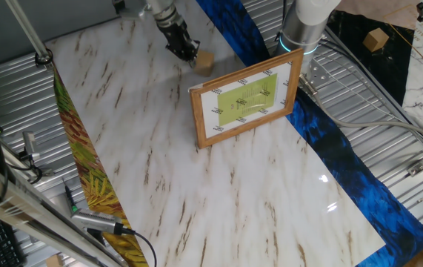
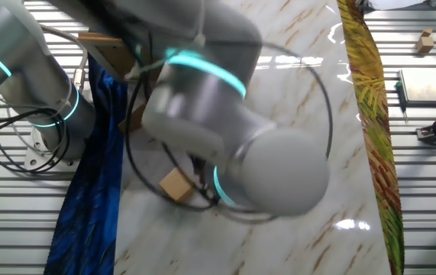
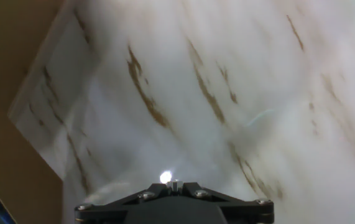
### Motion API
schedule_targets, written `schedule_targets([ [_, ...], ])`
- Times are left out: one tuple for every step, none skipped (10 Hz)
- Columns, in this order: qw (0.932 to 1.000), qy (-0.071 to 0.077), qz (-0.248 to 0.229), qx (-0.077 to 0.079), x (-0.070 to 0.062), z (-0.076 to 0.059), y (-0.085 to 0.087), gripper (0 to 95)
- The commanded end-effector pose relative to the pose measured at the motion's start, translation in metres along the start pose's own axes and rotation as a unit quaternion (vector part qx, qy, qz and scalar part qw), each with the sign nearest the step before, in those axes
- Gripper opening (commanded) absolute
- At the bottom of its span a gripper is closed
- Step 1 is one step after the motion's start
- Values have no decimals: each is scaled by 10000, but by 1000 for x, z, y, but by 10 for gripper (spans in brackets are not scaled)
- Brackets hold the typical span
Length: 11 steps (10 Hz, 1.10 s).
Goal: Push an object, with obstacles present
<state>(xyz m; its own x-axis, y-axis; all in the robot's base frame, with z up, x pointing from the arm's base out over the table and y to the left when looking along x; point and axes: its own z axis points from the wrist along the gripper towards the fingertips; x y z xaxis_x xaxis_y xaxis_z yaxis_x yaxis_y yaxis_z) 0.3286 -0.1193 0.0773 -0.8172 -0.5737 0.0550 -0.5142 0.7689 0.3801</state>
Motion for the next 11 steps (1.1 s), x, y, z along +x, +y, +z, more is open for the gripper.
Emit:
schedule_targets([
  [9999,-3,94,-35,-13,3,8,0],
  [9998,-10,168,-48,-18,5,12,0],
  [9998,-10,217,-51,-20,7,13,0],
  [9997,-16,234,-52,-19,8,11,0],
  [9997,-22,221,-49,-15,8,7,0],
  [9998,-23,192,-51,-12,8,5,0],
  [9999,-23,147,-50,-5,6,1,0],
  [9999,-31,99,-52,7,6,-8,0],
  [9999,-37,89,-56,11,6,-11,0],
  [10000,-36,61,-54,17,6,-15,0],
  [10000,-30,38,-52,23,4,-19,0],
])
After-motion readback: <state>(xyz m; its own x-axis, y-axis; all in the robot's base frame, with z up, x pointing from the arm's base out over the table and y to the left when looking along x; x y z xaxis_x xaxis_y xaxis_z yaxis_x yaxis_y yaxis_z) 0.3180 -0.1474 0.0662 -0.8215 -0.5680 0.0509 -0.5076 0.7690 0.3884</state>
